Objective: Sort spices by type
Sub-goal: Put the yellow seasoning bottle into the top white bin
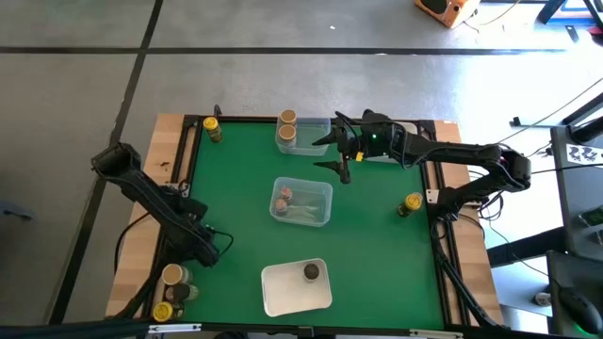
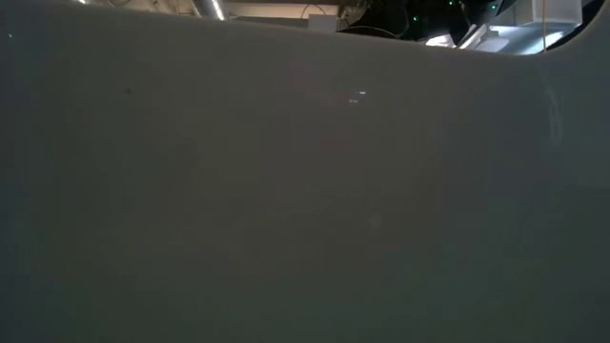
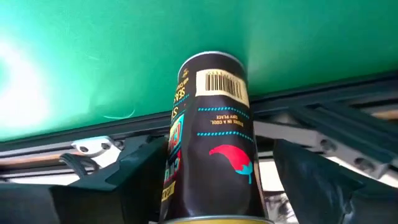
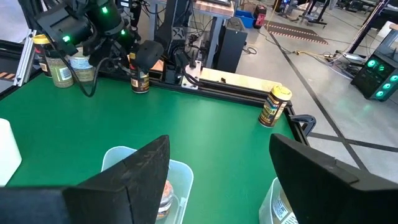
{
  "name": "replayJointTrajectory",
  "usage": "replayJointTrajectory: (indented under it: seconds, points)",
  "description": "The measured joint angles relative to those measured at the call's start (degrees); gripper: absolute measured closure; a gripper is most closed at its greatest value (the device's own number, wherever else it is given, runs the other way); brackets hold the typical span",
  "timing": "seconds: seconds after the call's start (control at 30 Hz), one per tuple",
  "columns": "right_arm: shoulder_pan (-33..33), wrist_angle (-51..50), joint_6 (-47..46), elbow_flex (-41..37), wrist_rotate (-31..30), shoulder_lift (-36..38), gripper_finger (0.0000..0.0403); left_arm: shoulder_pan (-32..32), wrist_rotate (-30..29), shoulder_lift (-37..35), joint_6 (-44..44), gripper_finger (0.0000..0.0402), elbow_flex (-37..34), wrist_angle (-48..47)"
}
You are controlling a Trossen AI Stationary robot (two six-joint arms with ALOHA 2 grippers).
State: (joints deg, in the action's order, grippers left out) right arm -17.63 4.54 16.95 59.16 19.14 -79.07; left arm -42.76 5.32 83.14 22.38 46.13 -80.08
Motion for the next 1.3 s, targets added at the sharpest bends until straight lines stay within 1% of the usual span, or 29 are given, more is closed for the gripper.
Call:
replayJointTrajectory:
  seconds: [0.07, 0.17, 0.37, 0.43, 0.67, 0.8, 0.93, 1.1, 1.3]
  points:
    - [0.0, 0.0, 0.0, 0.0, 0.0, 0.0, 0.0128, 0.0, -0.3, 0.4, -1.1, 0.0118, -0.1, -0.1]
    - [0.0, 0.0, 0.0, 0.0, 0.0, 0.0, 0.0128, 0.0, -0.6, 0.4, -0.1, 0.0137, -0.2, -0.3]
    - [0.0, 0.0, 0.0, 0.0, 0.0, 0.0, 0.0128, 0.0, -0.7, 0.4, 0.2, 0.0206, -0.2, -0.7]
    - [0.0, -0.1, 0.0, 0.0, 0.0, 0.0, 0.0128, 0.0, -0.7, 0.4, 0.8, 0.0222, -0.2, -0.8]
    - [0.0, 0.0, -0.6, 0.0, 0.0, 0.0, 0.0128, 0.7, -1.0, 0.4, 9.0, 0.0222, -0.1, -1.0]
    - [0.0, 0.1, -4.0, 0.0, 0.0, 0.0, 0.0128, 2.5, -1.7, 0.4, 14.3, 0.0215, -0.1, -1.8]
    - [0.0, 0.1, -7.1, 0.0, 0.0, 0.0, 0.0128, 4.7, -2.2, -0.5, 17.5, 0.0222, 0.8, -1.4]
    - [0.1, 0.3, -7.9, 0.0, 0.0, 0.0, 0.0128, 6.9, -5.8, -3.0, 22.7, 0.0222, 3.2, 0.2]
    - [3.7, 0.3, -7.4, -0.1, 0.0, -1.5, 0.0128, 8.5, -12.4, -7.0, 29.9, 0.0223, 4.5, 5.0]
